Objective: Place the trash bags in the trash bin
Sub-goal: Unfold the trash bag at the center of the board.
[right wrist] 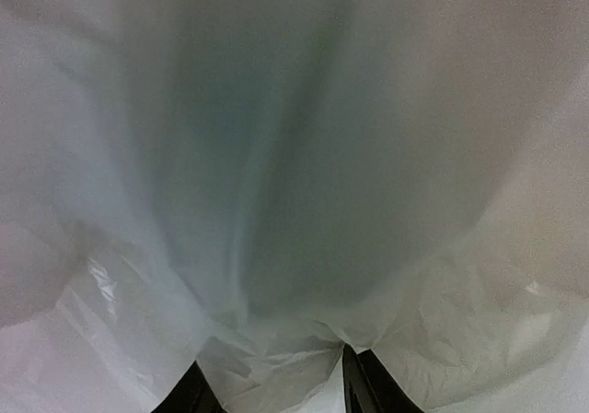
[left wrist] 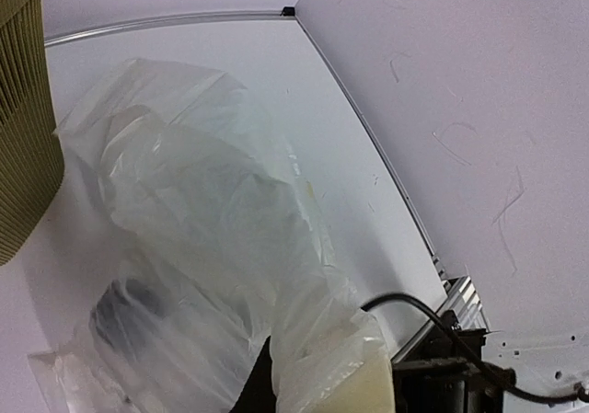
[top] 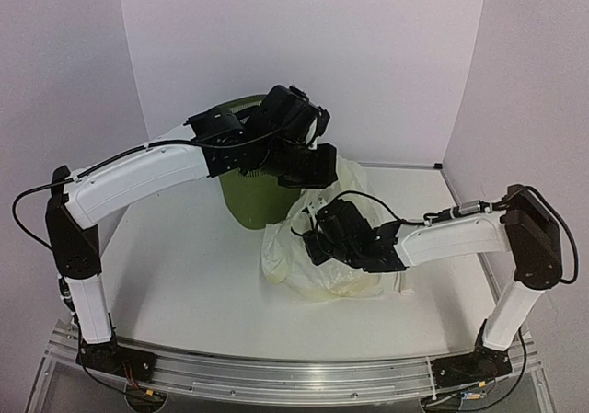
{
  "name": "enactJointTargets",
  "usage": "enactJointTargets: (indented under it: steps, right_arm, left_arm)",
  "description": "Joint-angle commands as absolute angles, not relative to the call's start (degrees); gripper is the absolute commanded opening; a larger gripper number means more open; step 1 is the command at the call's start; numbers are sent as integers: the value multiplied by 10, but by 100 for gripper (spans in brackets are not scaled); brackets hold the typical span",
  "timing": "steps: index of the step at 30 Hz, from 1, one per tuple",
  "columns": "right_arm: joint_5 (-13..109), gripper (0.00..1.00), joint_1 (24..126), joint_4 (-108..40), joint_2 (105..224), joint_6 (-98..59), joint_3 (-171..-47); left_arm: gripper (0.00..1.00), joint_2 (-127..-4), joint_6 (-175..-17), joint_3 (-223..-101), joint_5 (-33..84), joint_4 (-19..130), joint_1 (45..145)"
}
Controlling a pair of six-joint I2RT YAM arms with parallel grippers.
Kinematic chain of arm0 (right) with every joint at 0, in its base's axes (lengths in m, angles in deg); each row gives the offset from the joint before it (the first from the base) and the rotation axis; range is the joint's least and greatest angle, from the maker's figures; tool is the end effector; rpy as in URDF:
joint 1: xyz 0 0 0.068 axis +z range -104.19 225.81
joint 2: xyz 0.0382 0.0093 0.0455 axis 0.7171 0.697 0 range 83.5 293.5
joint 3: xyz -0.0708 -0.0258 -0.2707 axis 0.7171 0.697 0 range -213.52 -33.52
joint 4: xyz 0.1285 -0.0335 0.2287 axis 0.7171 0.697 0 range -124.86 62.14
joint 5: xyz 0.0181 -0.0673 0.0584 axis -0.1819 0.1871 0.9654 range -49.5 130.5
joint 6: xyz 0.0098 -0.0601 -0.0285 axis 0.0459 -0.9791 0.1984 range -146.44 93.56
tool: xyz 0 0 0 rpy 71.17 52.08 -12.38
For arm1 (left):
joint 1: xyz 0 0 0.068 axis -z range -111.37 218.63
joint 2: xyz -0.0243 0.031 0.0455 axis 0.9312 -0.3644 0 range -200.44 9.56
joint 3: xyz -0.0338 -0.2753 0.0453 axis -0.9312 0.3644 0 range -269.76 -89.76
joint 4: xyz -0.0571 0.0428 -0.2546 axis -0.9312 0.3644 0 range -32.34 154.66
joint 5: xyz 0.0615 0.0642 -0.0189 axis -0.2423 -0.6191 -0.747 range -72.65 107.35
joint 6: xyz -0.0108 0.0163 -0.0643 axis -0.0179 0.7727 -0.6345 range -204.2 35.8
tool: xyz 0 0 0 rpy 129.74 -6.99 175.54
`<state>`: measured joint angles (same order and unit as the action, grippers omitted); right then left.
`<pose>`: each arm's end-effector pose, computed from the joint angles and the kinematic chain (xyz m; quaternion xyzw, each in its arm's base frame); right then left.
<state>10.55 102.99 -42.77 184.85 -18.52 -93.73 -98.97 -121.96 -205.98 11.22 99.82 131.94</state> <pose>0.2398 0.3222 0.1965 -0.2424 0.8238 0.0554 0.5095 0.2070 -0.3990 0.3925 0.1711 0.8672 -0.3290 0.3322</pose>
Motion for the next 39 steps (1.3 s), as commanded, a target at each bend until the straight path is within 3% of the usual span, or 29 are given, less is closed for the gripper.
enactJointTargets:
  steps: [1,9,14,21,27,30,36,39]
  right_arm:
    - [40,40,980,-447,1881,-183,-960]
    - [11,36,906,-359,1880,-175,-940]
    - [24,34,902,-318,1815,-158,-912]
    - [-98,34,884,-137,1745,-113,-913]
    - [-93,36,849,39,1654,-55,-945]
    - [50,39,848,42,1600,-89,-951]
    - [496,52,848,-23,1558,-188,-944]
    - [612,61,849,-39,1556,-211,-949]
  left_arm:
    - [0,-916,-1233,-2037,86,990,1329]
    - [0,-853,-1219,-2023,9,991,1329]
    - [0,-844,-1206,-2029,-54,993,1329]
    - [0,-840,-1181,-2038,-150,1026,1329]
    - [0,-861,-1187,-2031,-212,1076,1328]
    - [1,-878,-1184,-2015,-189,1059,1327]
    - [0,-911,-1150,-1965,-26,935,1327]
    - [0,-934,-1148,-1973,32,909,1327]
